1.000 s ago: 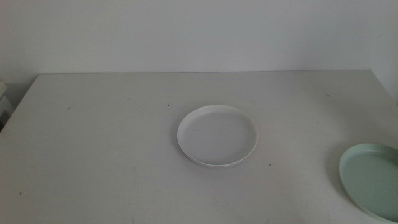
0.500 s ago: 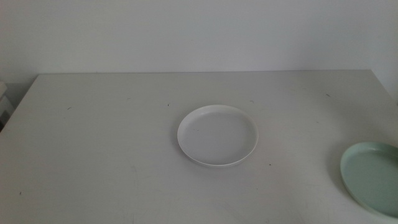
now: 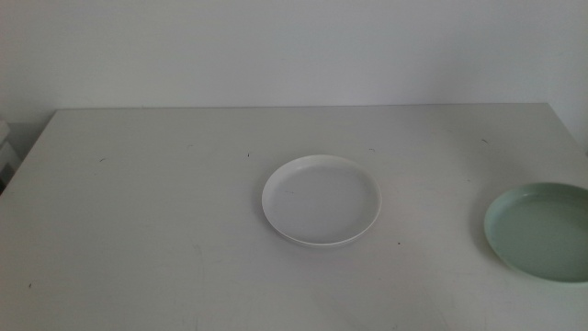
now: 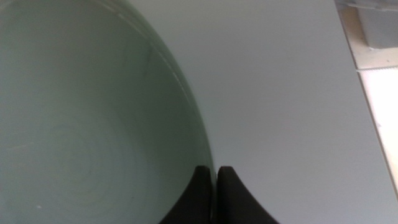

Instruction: Stack the three bowls on top of each other.

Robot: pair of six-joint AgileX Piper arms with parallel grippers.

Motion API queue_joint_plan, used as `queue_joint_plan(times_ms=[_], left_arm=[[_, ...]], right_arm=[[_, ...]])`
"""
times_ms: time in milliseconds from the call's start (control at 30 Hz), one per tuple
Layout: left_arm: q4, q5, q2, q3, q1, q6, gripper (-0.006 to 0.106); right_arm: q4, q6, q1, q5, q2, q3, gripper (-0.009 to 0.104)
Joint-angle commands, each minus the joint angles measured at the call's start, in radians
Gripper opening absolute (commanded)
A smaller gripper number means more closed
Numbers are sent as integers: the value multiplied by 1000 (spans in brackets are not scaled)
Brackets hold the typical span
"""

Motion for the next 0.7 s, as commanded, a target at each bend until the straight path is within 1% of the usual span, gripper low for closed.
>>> queue_joint_plan(times_ms=[0,100,233,433,533,667], left_arm=[[-12,33,-29,-21,-5,-9,105],[-12,33,-29,-21,-5,-9,105],[-12,33,-29,-21,-5,-9,105],[-12,33,-29,-21,-5,-9,105],[-12,33,-29,-21,-5,-9,105],[-12,33,-29,-21,-5,-9,105]], right_arm=[[60,-17,-6,40,-72,-58,-1],[117,-19,10,152,-79,-137,-1],[142,-11,90,246,-79,-239,-1],[142,75,285,228,-66,-364,-1],[142,107,401,226,-22,-433,-1],[142,144,524,233,59,-538,-1]])
